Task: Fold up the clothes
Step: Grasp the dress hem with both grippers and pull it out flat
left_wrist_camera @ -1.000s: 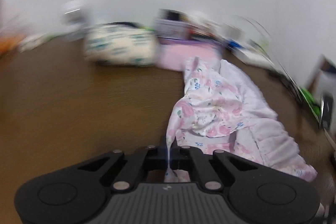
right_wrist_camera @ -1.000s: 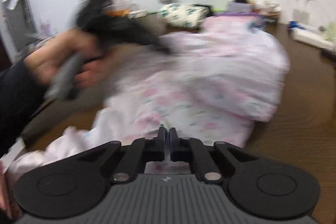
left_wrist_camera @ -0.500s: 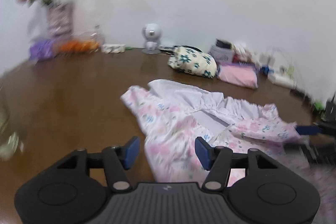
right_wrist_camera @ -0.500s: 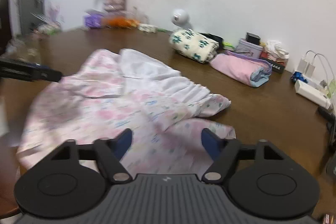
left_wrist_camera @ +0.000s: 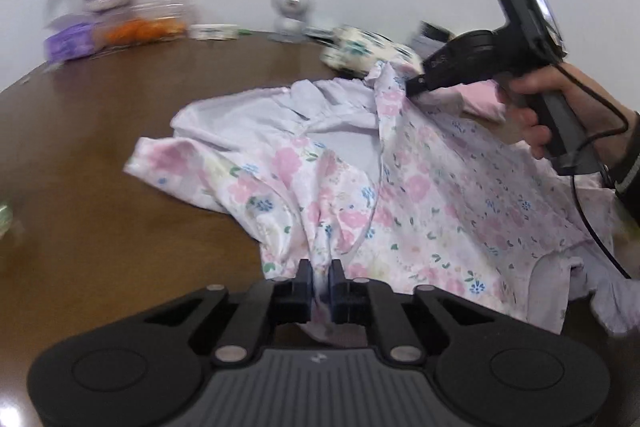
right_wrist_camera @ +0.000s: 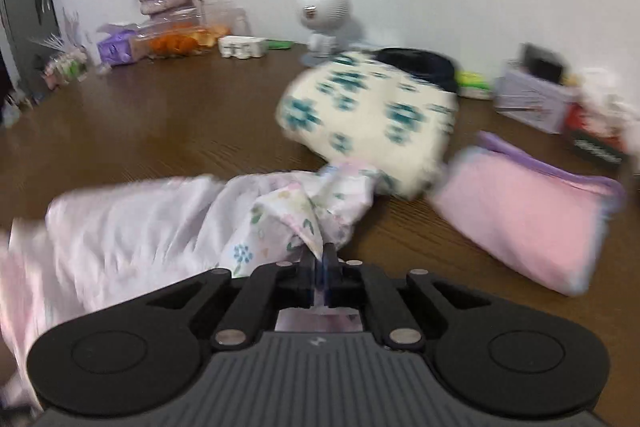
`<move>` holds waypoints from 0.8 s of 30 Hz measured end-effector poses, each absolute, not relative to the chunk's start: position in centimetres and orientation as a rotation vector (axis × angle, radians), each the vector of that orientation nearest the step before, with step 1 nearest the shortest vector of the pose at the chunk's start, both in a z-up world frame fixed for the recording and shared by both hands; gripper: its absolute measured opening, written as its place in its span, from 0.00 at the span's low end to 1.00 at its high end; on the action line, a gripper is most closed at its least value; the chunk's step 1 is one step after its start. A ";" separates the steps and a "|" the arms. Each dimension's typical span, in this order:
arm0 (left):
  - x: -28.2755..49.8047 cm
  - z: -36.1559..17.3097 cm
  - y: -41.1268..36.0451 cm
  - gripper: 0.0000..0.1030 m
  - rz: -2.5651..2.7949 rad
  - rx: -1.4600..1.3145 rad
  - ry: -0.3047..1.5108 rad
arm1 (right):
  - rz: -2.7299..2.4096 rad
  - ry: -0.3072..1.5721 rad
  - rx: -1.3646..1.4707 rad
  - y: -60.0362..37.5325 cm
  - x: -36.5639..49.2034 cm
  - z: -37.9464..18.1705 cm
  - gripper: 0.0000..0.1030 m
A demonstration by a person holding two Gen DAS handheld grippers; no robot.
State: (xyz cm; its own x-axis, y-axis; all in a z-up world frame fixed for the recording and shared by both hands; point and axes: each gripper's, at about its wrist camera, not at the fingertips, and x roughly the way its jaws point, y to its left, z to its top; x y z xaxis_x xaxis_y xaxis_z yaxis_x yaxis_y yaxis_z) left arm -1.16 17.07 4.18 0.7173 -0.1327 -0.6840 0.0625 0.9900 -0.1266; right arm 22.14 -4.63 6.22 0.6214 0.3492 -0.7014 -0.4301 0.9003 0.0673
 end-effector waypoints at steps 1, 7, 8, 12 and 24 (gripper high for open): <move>-1.7 4.6 18.0 0.19 -0.087 -0.126 0.741 | 0.479 0.757 -0.128 -4.1 21.3 7.1 0.12; -1.6 5.6 18.6 0.63 -0.065 -0.085 0.638 | 0.527 0.638 -0.209 -9.7 10.3 11.8 0.65; -0.9 5.1 17.8 0.66 -0.065 -0.040 0.636 | 0.516 0.656 -0.194 -11.5 8.2 11.7 0.65; 1.0 3.7 14.7 0.63 -0.099 0.106 0.639 | 0.371 0.760 -0.096 -17.0 1.2 8.4 0.61; -3.2 3.9 24.3 0.19 0.268 -0.215 0.606 | 0.245 0.797 -0.100 -20.0 -4.0 2.9 0.29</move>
State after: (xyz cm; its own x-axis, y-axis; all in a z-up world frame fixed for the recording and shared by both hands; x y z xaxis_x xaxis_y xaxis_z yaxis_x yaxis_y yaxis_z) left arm -3.23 24.31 3.92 0.7890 0.1845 -0.5860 -0.3096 0.9433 -0.1200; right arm -4.01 -20.01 2.95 0.6722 0.1799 -0.7182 -0.2552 0.9669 0.0033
